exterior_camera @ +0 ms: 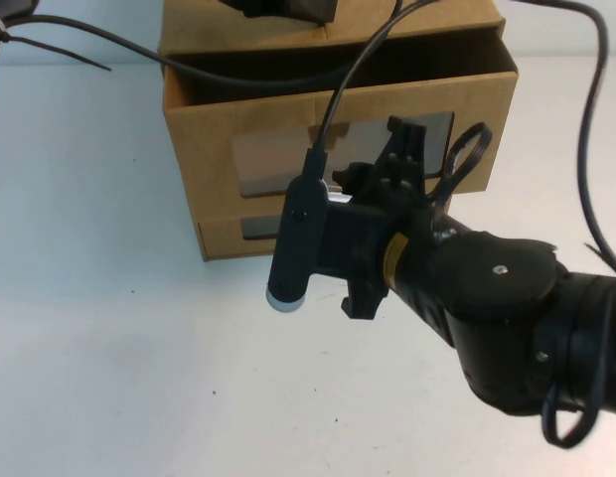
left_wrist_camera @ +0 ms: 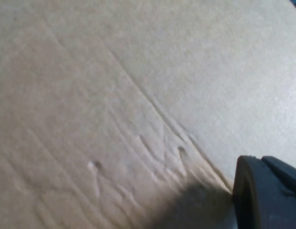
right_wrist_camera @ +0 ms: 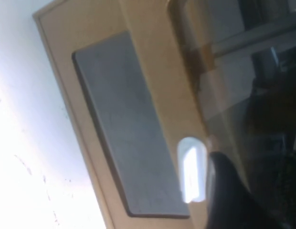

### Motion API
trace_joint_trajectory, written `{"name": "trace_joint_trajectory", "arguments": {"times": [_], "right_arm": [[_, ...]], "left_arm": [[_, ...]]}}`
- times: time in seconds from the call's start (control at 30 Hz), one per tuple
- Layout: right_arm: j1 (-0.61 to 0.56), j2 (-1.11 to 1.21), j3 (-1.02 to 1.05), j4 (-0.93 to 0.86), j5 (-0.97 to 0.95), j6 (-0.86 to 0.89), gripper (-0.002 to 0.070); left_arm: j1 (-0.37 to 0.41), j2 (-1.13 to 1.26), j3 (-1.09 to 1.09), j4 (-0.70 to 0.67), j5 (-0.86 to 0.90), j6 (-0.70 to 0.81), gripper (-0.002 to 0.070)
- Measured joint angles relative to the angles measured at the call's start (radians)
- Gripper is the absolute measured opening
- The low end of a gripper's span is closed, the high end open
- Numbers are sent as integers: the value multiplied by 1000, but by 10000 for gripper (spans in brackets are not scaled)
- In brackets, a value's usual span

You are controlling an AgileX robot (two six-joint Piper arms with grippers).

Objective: Open the shoe box
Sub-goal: 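Pull the top drawer of the cardboard box fully open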

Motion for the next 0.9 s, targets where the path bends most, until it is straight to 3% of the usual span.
{"name": "trace_joint_trajectory", "arguments": {"times": [0.53,0.9], "right_arm": [[-15,61,-4,104,-31,-61,228],[-15,141,-22,5,47,-42,164]], "left_arm": [[8,9,0,-51,1,-9,-6],[8,9,0,-51,1,-13,-6]]}}
